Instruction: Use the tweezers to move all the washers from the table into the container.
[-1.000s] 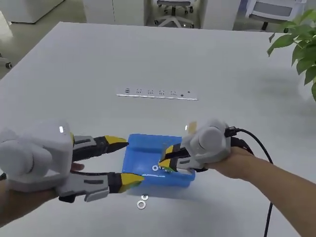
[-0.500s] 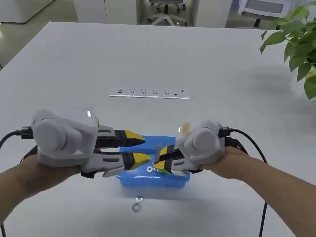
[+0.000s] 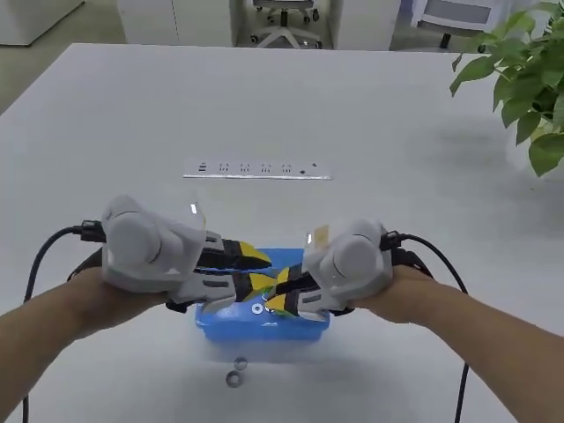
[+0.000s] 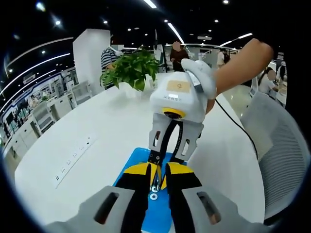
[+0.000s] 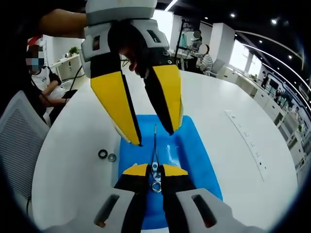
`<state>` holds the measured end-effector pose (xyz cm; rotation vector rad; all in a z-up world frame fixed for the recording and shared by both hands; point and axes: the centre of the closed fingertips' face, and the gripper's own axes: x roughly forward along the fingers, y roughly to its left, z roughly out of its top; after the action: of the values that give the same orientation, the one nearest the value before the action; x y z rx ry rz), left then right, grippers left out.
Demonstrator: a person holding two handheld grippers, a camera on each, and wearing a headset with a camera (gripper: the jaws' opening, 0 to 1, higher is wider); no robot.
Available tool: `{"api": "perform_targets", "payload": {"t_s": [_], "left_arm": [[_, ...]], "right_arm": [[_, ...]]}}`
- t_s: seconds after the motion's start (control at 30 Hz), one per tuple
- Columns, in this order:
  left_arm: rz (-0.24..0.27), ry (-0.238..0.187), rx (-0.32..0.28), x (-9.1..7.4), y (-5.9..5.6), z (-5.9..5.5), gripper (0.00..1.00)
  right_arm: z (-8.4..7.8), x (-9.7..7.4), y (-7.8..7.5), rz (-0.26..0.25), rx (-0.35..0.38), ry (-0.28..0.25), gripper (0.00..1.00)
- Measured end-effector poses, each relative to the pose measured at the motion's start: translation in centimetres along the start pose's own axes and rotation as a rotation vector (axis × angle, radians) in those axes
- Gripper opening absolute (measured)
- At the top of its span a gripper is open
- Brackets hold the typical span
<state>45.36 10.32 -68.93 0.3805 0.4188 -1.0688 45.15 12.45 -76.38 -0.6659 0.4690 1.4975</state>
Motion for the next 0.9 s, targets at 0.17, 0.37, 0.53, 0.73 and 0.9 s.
{"api": "perform_targets", "payload": {"t_s": [0.17,0.37,0.53,0.73,0.9], "left_arm": [[-0.022,0.012,0.015,0.3,-0.1,-0.1,0.09],[-0.046,0.009,0.028,0.4,-0.6,0.1,0.07],[-0.055,0.013,0.048,0.4,-0.9,0.3,0.06],[-0.059,0.005,0.05,0.1,-0.9,0.8,0.05],[-0.052,-0.006,0.049,-0.4,-1.0,1.7,0.05]], "right_arm": [[0.0,0.0,0.0,0.002,-0.011,-0.001,0.1],[0.0,-0.1,0.1,0.002,-0.022,0.0,0.11],[0.0,-0.2,0.2,0.005,-0.03,0.001,0.12],[0.3,-0.6,0.1,-0.006,-0.018,-0.007,0.13],[0.7,-1.2,0.0,-0.021,-0.012,-0.013,0.16]]}}
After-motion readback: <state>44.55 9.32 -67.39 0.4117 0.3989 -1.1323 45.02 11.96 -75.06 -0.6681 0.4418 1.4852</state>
